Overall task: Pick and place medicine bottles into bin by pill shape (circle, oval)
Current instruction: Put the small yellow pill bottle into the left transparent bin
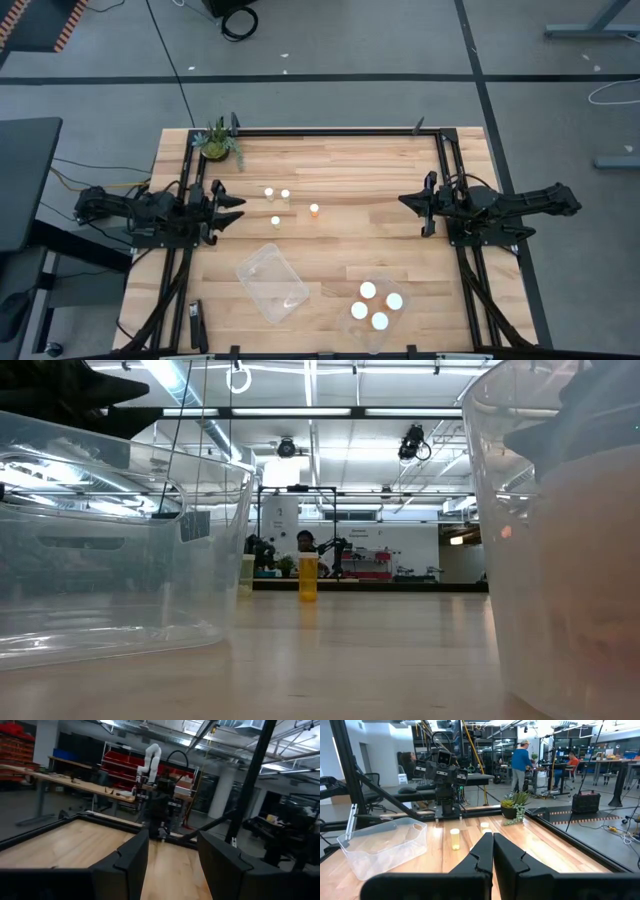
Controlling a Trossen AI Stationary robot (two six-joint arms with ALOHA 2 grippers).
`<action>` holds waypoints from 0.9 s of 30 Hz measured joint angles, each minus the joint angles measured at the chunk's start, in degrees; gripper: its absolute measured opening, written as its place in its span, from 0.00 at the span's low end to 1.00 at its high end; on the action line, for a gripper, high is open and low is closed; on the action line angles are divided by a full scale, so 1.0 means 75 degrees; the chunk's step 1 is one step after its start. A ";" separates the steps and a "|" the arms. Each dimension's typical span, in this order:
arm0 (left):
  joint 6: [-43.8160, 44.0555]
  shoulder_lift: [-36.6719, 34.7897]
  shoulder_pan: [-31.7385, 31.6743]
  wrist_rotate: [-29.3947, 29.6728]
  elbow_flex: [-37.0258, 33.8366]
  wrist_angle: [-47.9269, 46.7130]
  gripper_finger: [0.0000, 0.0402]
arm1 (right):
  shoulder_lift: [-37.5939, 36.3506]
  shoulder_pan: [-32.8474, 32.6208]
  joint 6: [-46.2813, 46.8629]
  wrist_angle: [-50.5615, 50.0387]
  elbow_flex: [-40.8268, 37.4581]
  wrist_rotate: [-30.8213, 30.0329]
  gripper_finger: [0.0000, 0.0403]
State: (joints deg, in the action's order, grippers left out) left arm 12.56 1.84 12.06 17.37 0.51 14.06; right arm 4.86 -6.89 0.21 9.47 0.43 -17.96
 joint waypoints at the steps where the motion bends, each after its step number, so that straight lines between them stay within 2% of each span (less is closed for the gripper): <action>1: 0.0000 0.0049 -0.0001 0.0019 0.0000 0.0051 0.44 | 0.0000 0.0000 -0.0003 0.0000 0.0000 0.0000 0.05; 13: 0.0649 0.1483 -0.0001 0.1402 0.0020 -0.0002 0.44 | 0.0000 0.0000 0.0000 -0.0001 0.0000 0.0000 0.05; 18: 0.0914 0.2247 -0.0027 0.1782 0.0601 -0.0911 0.44 | 0.0000 0.0000 0.0000 -0.0002 0.0000 0.0000 0.05; 27: 0.2087 0.3694 -0.0392 0.1801 0.2018 -0.3117 0.44 | 0.0000 0.0002 -0.0002 -0.0001 0.0000 0.0000 0.05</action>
State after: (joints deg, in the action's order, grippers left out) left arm 28.21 29.55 9.12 30.87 15.65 -9.31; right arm 4.86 -6.88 0.19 9.47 0.43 -17.96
